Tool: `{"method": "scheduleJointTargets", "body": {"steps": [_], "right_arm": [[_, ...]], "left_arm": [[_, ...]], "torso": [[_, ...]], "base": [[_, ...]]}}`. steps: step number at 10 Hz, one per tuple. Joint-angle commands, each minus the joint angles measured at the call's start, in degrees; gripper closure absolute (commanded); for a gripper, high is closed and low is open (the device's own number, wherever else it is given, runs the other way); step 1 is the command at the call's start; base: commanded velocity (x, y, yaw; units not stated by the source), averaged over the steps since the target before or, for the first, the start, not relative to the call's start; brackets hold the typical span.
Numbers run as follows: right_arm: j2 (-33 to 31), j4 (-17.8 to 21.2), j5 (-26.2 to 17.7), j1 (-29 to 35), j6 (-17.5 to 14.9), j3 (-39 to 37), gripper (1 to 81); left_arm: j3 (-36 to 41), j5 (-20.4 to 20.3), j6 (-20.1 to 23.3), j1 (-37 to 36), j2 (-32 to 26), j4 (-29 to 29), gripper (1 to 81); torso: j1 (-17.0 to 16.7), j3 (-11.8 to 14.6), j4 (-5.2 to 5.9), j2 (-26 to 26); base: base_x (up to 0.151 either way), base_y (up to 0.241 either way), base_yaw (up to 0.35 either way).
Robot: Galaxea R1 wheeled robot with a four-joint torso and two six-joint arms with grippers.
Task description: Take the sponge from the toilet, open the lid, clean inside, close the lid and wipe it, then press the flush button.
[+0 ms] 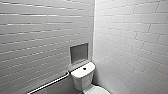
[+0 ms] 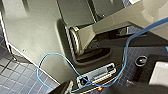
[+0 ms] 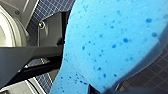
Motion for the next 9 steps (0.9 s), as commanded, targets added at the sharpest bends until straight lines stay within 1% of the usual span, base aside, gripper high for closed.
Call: {"method": "scheduleJointTargets", "body": {"steps": [1,3,4,5,6,7,8,9], "right_arm": [[2.6,-0.6,-15.0,3.0,0.4,0.1,81.1],[3.3,-0.2,-15.8,2.2,0.6,-0.3,81.1],[3.3,-0.1,-16.0,2.8,-0.3,-0.2,81.1],[4.2,1.4,-21.1,4.0,-2.2,-0.1,81.1],[5.1,4.9,-23.5,5.2,-6.9,-0.1,81.1],[5.7,12.0,-24.4,6.5,-16.8,0.0,81.1],[6.0,21.4,-24.5,7.3,-28.1,-0.3,81.1],[6.1,32.3,-24.6,8.2,-41.6,-0.3,81.1]], "left_arm": [[-1.8,3.5,-0.3,-3.0,0.1,-0.5,1.0],[-3.3,3.4,-0.5,-3.5,0.3,-1.6,1.0],[-4.0,3.4,-0.4,-4.0,0.3,-3.1,1.0],[-5.2,3.4,-0.5,-4.7,0.5,-5.5,1.0],[-6.8,3.4,-0.4,-5.3,0.8,-7.8,1.0],[-8.9,3.3,-0.4,-5.6,1.5,-8.9,1.0],[-10.4,2.5,-0.4,-5.7,2.1,-9.0,1.0],[-11.3,0.6,-0.5,-5.7,2.5,-9.0,1.0]], "torso": [[0.0,0.0,0.0,0.0],[0.0,-0.1,0.0,0.0],[0.0,-0.1,0.0,0.0],[0.0,-0.1,0.0,0.0],[0.0,-0.1,0.0,0.0],[0.0,-0.1,0.0,0.0],[0.0,-0.1,0.0,0.0],[0.0,-0.1,0.0,0.0]], "base": [[0.0,0.0,0.0],[0.0,0.0,0.0],[0.0,0.0,0.0],[0.0,0.0,0.0],[0.0,0.0,0.0],[0.0,0.0,0.0],[0.0,0.0,0.0],[0.0,0.0,0.0]]}}
